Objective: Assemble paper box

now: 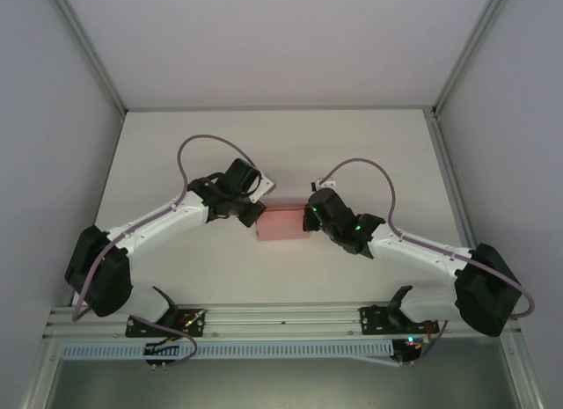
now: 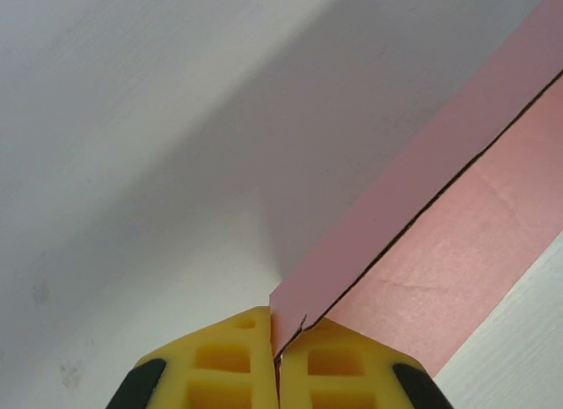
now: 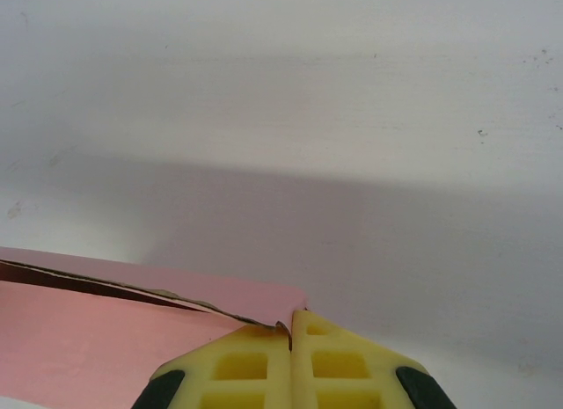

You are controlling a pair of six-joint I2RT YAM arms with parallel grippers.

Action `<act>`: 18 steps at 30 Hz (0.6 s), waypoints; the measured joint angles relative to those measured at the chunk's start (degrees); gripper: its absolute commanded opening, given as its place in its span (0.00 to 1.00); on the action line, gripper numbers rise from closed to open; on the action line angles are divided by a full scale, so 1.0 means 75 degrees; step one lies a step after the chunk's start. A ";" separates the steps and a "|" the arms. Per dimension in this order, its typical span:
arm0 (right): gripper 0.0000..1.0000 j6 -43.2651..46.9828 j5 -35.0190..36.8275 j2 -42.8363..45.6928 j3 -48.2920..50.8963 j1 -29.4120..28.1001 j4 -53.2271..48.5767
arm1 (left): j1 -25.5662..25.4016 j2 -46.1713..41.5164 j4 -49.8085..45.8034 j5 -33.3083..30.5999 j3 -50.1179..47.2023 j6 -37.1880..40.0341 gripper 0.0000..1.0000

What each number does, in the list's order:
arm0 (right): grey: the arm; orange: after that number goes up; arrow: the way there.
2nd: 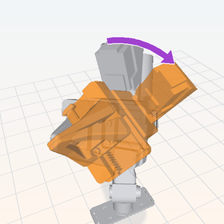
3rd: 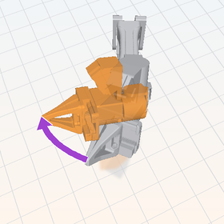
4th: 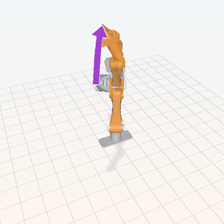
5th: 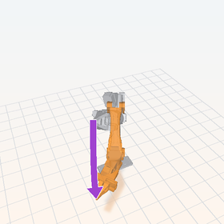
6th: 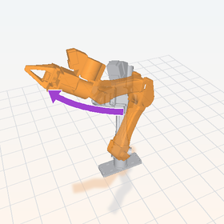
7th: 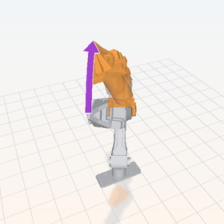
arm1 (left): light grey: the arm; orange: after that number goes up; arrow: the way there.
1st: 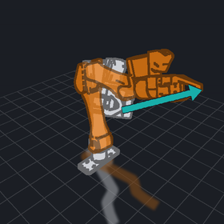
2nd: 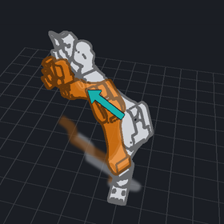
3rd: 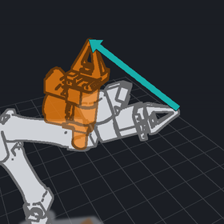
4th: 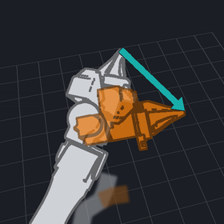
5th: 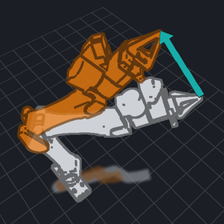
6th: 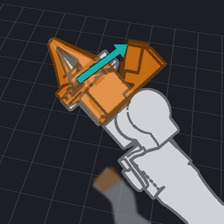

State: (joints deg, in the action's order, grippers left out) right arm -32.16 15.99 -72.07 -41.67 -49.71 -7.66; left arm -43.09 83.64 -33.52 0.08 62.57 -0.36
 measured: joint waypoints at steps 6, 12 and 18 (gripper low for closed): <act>0.00 -0.0309 0.0659 -0.0184 -0.0233 -0.0425 -0.0361 | 0.0000 0.0047 -0.0434 0.0137 0.0245 -0.1349 0.00; 0.00 -0.1014 0.1457 -0.0251 -0.0289 -0.0941 -0.0600 | 0.0003 0.0277 -0.0775 0.0192 0.0495 -0.2815 0.00; 0.00 -0.1480 0.1807 -0.0242 -0.0152 -0.1163 -0.0484 | -0.0119 0.0003 0.0166 -0.0137 -0.0114 -0.3847 0.00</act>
State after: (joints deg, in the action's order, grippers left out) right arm -43.27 29.54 -73.89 -42.81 -58.43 -11.29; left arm -43.99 83.66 -32.27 -0.95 61.71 -29.21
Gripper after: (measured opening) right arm 0.049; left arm 0.043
